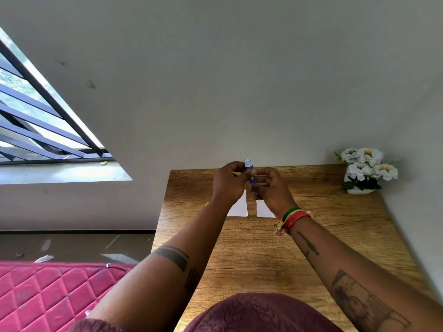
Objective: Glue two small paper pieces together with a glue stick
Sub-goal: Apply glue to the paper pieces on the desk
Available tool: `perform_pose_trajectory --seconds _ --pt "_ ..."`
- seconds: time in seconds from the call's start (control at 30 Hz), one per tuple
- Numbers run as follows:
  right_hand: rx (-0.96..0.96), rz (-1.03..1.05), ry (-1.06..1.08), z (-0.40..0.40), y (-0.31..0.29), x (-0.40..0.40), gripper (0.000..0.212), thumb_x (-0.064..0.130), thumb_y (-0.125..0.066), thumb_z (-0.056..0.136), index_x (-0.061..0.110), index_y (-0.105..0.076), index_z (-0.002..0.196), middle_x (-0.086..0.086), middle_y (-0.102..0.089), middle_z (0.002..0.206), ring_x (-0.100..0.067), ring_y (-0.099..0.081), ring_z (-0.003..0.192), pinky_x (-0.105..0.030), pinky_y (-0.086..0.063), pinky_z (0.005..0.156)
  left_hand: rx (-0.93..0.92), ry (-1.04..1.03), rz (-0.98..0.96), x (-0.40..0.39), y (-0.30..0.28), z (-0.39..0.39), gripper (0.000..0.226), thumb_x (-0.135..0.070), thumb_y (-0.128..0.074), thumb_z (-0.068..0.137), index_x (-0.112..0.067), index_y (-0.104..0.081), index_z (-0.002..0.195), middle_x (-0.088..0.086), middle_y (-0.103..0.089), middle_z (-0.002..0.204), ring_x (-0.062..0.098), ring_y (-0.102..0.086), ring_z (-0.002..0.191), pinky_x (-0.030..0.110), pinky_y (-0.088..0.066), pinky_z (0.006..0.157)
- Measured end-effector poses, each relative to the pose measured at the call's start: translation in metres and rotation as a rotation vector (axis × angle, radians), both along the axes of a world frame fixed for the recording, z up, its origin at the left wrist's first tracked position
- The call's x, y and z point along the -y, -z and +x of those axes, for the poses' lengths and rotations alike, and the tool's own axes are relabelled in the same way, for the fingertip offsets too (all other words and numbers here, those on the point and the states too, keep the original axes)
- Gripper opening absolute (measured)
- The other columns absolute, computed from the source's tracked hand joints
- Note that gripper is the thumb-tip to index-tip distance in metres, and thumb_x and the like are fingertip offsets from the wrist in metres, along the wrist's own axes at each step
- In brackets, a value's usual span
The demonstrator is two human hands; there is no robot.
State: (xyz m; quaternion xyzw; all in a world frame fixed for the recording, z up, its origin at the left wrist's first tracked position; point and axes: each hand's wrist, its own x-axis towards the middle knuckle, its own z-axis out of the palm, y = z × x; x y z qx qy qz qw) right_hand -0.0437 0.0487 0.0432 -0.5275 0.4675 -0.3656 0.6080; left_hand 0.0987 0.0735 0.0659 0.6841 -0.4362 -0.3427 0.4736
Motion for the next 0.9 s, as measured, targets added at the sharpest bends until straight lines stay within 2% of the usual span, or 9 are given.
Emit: perform_pose_trajectory --seconds 0.1,0.17,0.33,0.43,0.53,0.6,0.67,0.8,0.9 --pt "-0.053 -0.018 0.004 0.001 0.001 0.002 0.023 0.012 -0.074 0.089 0.015 -0.066 0.110 -0.011 -0.072 0.102 -0.028 -0.068 0.086 -0.042 -0.059 0.071 0.013 0.000 0.009 0.001 0.000 0.001 0.025 -0.034 -0.080 0.088 -0.026 -0.076 0.110 -0.013 -0.072 0.099 0.013 -0.069 0.089 0.034 -0.058 0.078" --pt "-0.062 -0.029 -0.016 0.001 0.002 0.002 0.021 0.012 -0.071 0.092 0.015 -0.067 0.113 -0.011 -0.073 0.100 -0.025 -0.068 0.083 -0.038 -0.059 0.068 0.011 -0.001 0.012 0.001 0.000 0.002 0.023 -0.034 -0.080 0.088 -0.026 -0.076 0.109 -0.014 -0.072 0.098 0.013 -0.069 0.090 0.035 -0.058 0.079" --pt "-0.031 -0.027 -0.065 0.001 0.006 0.002 0.021 0.012 -0.068 0.094 0.019 -0.068 0.113 -0.002 -0.072 0.095 -0.018 -0.067 0.079 -0.032 -0.057 0.065 0.011 0.000 0.010 -0.002 0.000 0.005 0.013 -0.035 -0.079 0.088 -0.035 -0.072 0.099 -0.018 -0.071 0.092 0.007 -0.067 0.087 0.026 -0.052 0.071" --pt "0.051 0.034 -0.053 0.001 0.009 0.001 0.028 0.015 -0.075 0.088 0.020 -0.066 0.115 -0.004 -0.075 0.101 -0.020 -0.071 0.083 -0.036 -0.059 0.069 -0.028 -0.001 0.020 -0.004 0.003 0.004 0.016 -0.033 -0.080 0.088 -0.028 -0.076 0.103 -0.014 -0.073 0.093 0.007 -0.069 0.087 0.022 -0.052 0.070" --pt "0.200 0.126 -0.046 0.001 0.012 0.002 0.031 0.019 -0.078 0.083 0.017 -0.068 0.112 -0.010 -0.076 0.100 -0.025 -0.073 0.086 -0.037 -0.059 0.071 -0.153 -0.005 0.044 -0.003 0.008 0.003 0.020 -0.032 -0.081 0.087 -0.024 -0.078 0.105 -0.009 -0.078 0.091 0.003 -0.072 0.084 0.013 -0.050 0.065" --pt "0.255 0.162 -0.032 0.001 0.012 0.002 0.037 0.023 -0.079 0.079 0.015 -0.069 0.113 -0.010 -0.076 0.097 -0.024 -0.073 0.084 -0.037 -0.059 0.071 -0.229 -0.017 0.040 -0.004 0.010 0.002 0.016 -0.030 -0.082 0.086 -0.026 -0.078 0.101 -0.013 -0.078 0.088 -0.004 -0.071 0.081 0.008 -0.048 0.062" --pt "0.302 0.198 -0.011 0.000 0.015 0.004 0.036 0.020 -0.075 0.084 0.011 -0.068 0.119 -0.009 -0.076 0.094 -0.023 -0.072 0.081 -0.035 -0.060 0.070 -0.243 -0.006 0.050 -0.003 0.014 0.004 0.020 -0.033 -0.083 0.085 -0.026 -0.079 0.103 -0.016 -0.078 0.089 -0.007 -0.070 0.081 0.009 -0.048 0.064" --pt "0.392 0.297 0.078 -0.005 0.025 0.011 0.027 0.009 -0.062 0.096 0.006 -0.066 0.123 -0.010 -0.075 0.088 -0.020 -0.072 0.073 -0.030 -0.060 0.063 -0.085 0.061 0.111 -0.005 0.030 0.014 0.028 -0.032 -0.078 0.090 -0.029 -0.076 0.117 -0.017 -0.077 0.101 -0.007 -0.068 0.088 0.011 -0.051 0.073" --pt "0.392 0.342 0.149 -0.008 0.032 0.017 0.023 0.008 -0.062 0.096 0.007 -0.068 0.118 -0.010 -0.072 0.081 -0.020 -0.072 0.069 -0.029 -0.060 0.061 0.291 0.106 0.177 -0.009 0.048 0.027 0.025 -0.023 -0.070 0.096 -0.026 -0.075 0.121 -0.010 -0.075 0.116 0.001 -0.064 0.095 0.014 -0.046 0.074"
